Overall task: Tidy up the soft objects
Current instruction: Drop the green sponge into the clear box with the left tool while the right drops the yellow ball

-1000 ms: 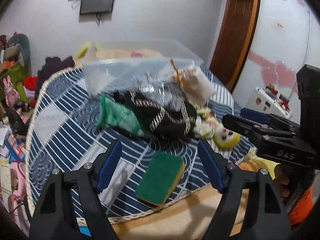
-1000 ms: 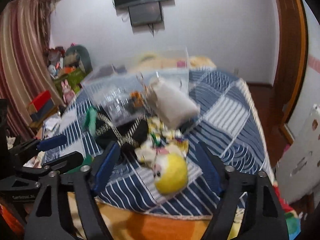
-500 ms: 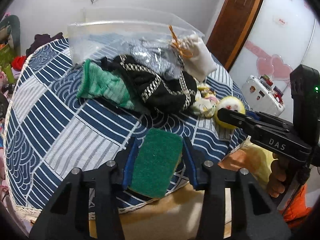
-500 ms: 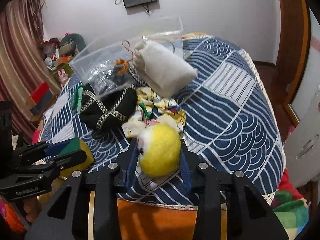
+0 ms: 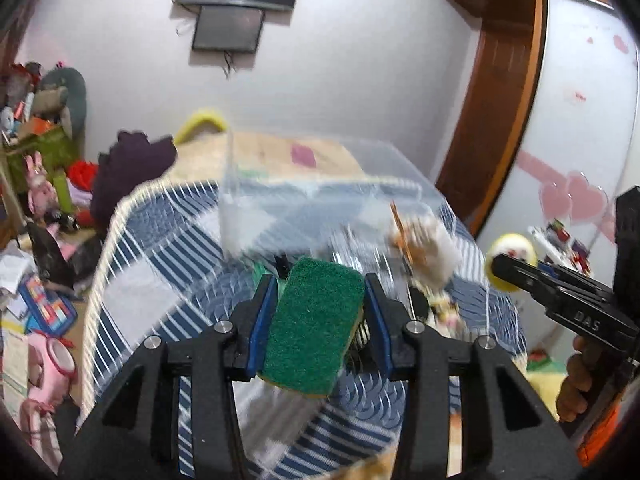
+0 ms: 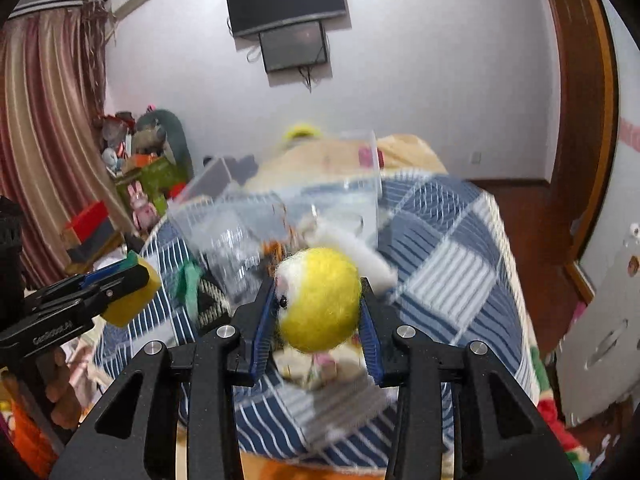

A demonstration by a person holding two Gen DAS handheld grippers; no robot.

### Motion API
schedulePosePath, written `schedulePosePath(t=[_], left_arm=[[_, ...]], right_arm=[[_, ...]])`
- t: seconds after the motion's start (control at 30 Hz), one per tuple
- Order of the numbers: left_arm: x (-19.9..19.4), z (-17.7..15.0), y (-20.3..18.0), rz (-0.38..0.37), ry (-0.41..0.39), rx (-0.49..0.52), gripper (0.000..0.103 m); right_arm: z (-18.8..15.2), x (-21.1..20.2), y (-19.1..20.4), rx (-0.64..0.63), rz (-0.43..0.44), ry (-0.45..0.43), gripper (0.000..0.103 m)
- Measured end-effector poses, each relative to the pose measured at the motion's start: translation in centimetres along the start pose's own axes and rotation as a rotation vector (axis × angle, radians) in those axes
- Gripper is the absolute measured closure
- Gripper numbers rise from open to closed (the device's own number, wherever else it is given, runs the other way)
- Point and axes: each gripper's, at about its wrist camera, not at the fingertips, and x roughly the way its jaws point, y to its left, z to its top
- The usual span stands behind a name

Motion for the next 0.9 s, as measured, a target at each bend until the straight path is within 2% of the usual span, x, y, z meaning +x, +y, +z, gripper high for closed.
schedulePosePath(t=[0.23,0.43,0.6,0.9], left_arm=[[0.2,4.3,0.2,0.048,-0.103,0.03,0.06],[1.8,7.4,-0.1,0.085,-0.153,0.058,0.06],[4.2,9.2,-0.2,0.094,-0.153,0.075,0.06],[11.0,11.1,0.6,0.148,-0.04,0.091,0.06]], right_arm=[[3.2,0.1,0.9,-0.043,0.001,-0.092,0.068],[5.6,2.1,1.1,-0.057,0.02,-0.112,0.068],[7.5,4.2,1.1,-0.069,0.025,-0.102,0.068],[9.8,9.3,0.1,-0.072,0.012,-0.023,0.068]])
